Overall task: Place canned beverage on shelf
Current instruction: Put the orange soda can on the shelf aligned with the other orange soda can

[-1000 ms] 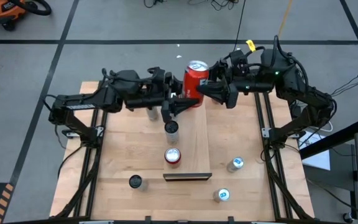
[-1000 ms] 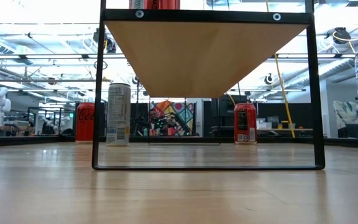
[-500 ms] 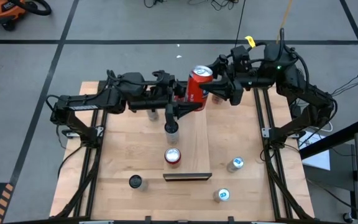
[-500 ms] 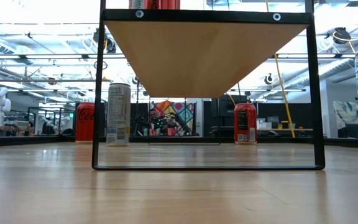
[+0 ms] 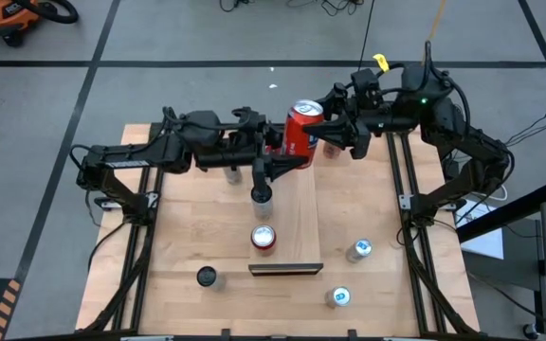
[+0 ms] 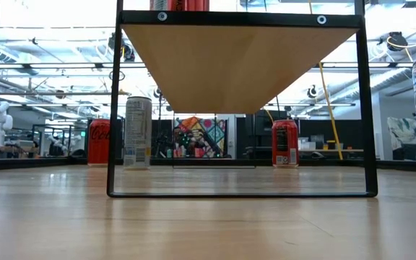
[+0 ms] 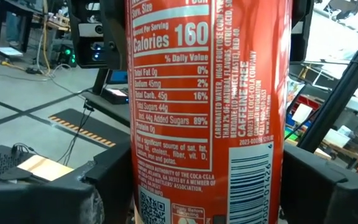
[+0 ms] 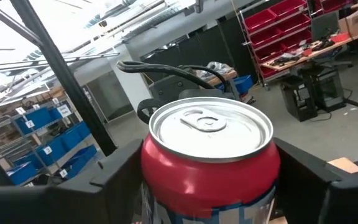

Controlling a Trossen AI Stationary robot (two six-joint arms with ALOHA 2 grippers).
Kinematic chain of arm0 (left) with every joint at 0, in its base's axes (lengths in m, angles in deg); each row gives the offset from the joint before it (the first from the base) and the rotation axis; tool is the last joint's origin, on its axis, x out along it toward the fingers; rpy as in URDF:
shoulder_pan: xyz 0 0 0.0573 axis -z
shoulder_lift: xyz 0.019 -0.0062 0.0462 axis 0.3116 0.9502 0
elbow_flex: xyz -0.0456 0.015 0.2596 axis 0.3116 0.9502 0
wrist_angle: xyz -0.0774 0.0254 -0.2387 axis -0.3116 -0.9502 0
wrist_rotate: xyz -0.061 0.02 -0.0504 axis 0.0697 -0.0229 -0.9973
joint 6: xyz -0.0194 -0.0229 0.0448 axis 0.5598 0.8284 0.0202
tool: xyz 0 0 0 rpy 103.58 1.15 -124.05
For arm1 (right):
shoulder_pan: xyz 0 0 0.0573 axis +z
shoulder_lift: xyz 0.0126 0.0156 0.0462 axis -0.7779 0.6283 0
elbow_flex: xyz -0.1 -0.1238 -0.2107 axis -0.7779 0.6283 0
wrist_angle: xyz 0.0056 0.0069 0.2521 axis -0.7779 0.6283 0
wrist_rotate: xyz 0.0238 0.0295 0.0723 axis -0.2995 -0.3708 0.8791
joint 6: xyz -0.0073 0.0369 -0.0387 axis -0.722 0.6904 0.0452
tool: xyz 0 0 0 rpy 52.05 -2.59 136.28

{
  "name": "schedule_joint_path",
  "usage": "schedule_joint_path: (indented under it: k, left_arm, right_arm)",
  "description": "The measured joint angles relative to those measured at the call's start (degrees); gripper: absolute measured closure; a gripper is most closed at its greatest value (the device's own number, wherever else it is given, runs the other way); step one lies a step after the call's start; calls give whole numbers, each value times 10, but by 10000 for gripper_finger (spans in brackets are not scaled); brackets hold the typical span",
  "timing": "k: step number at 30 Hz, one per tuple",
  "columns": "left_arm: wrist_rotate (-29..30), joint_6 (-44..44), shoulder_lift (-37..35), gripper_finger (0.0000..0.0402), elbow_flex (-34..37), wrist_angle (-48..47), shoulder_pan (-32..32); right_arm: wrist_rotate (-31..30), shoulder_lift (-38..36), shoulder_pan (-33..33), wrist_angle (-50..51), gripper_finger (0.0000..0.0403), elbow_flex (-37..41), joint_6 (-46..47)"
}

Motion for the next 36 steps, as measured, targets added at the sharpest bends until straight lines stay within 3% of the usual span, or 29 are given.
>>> schedule_joint_path:
  k: [9,26,31,36]
  left_arm:
    - [48,24,-4,8,-1,-23,-2]
    - [141,25,-76,16,-1,-147,1]
    - [141,69,-76,16,-1,-155,1]
    - [141,95,-76,16,-1,-154,4]
  right_arm:
    - [12,-15,-24,43,132,1,-32]
    - [3,-84,-60,305,130,7,-196]
    - [5,-114,-77,288,129,85,-229]
    - [6,-182,-89,186,128,231,-227]
